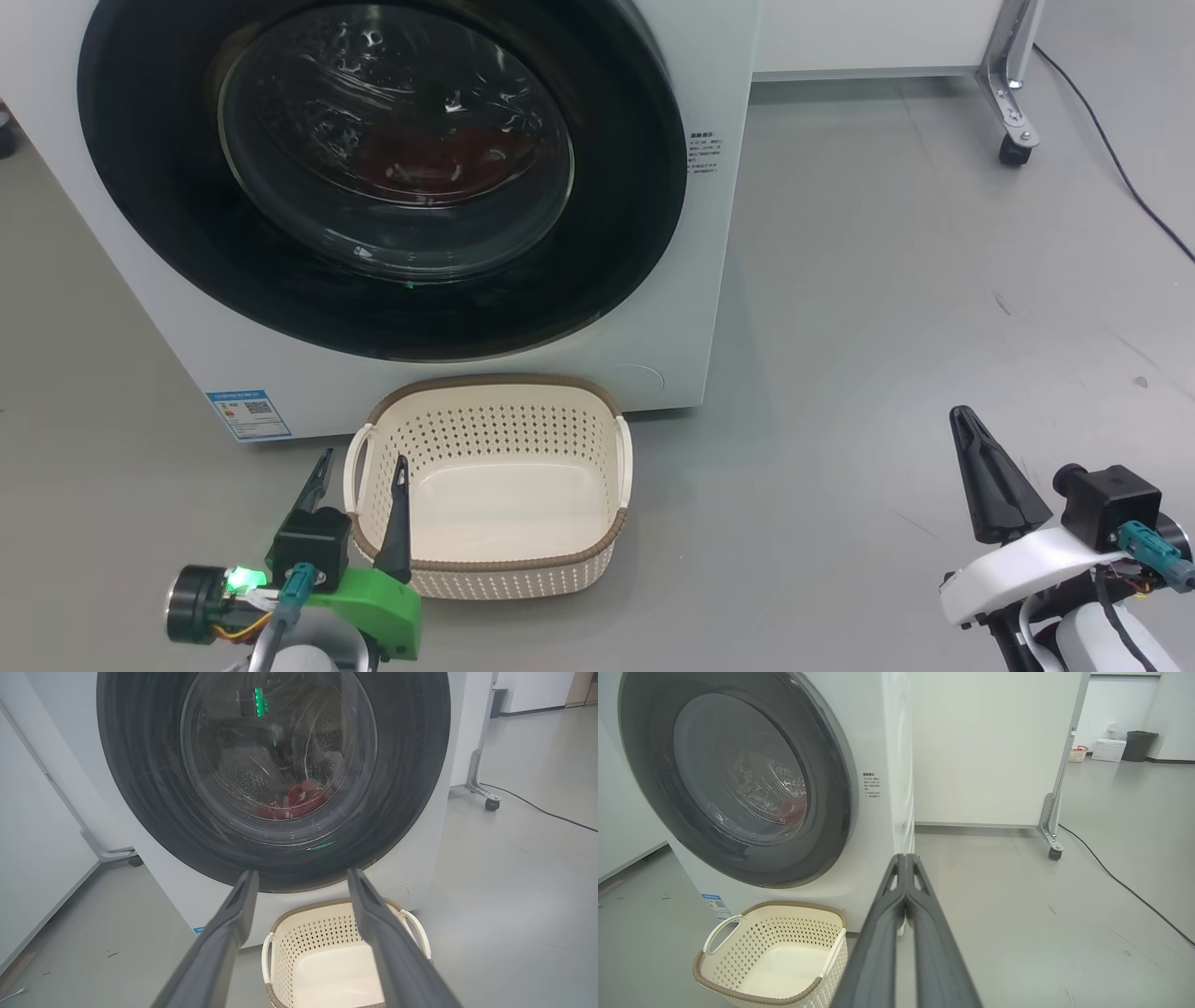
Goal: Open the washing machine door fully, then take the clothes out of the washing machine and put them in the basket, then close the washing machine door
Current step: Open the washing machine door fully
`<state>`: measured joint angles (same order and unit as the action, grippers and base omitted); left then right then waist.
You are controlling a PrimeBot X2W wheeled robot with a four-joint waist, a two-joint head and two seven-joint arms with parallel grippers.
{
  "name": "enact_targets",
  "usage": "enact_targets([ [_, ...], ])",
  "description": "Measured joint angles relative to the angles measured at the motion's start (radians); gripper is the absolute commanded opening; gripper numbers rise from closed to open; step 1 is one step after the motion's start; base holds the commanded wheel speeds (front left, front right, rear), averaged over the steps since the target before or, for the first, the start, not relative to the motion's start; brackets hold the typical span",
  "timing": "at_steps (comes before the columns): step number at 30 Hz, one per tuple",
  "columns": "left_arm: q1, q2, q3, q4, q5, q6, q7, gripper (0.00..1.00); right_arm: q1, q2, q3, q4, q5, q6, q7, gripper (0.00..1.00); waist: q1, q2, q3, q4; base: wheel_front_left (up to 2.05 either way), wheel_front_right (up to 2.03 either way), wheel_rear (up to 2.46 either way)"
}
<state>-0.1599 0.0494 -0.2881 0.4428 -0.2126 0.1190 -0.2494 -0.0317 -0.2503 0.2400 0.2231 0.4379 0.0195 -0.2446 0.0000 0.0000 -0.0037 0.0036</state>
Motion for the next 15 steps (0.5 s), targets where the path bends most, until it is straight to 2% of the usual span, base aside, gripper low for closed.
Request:
enact_targets([
  [15,-0.003,-0.003,0.000,-0.001,-0.012,0.000,0.000,1.00,0.000,-0.001,-0.014,0.003,0.005,0.010,0.000,0.00,0.0000,0.0000,0.012,0.007,0.00,0.00,0.00],
])
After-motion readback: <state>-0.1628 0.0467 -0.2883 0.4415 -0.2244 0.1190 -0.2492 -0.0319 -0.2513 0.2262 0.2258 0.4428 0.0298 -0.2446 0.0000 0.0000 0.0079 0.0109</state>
